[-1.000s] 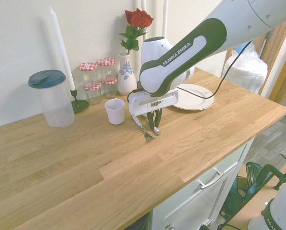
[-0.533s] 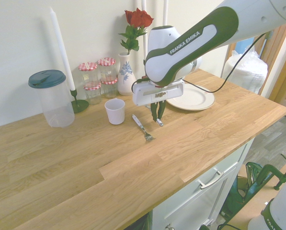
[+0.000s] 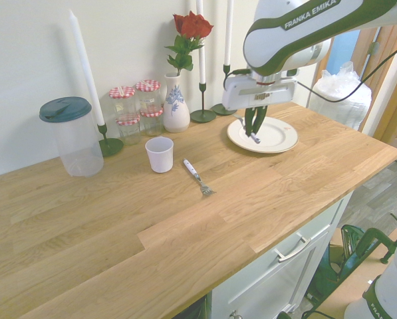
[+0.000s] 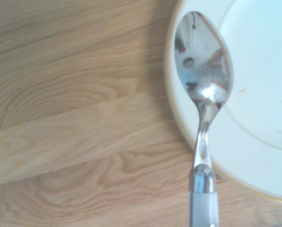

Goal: Put the spoon into the plate

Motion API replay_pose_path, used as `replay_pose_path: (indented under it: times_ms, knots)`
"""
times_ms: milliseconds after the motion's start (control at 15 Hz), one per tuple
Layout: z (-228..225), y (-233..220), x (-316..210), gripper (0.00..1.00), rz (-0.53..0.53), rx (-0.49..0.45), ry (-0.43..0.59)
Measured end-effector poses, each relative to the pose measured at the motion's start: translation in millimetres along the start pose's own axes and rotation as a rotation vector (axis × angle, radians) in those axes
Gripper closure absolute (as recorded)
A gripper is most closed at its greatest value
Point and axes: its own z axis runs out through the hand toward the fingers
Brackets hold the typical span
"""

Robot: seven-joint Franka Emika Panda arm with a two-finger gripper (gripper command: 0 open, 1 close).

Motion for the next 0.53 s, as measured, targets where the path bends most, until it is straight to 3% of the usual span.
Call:
replay_pose_path:
  times_ms: [533]
  knots:
    - [45.9, 16.7, 93.4, 1.00, 0.005, -0.041, -0.014]
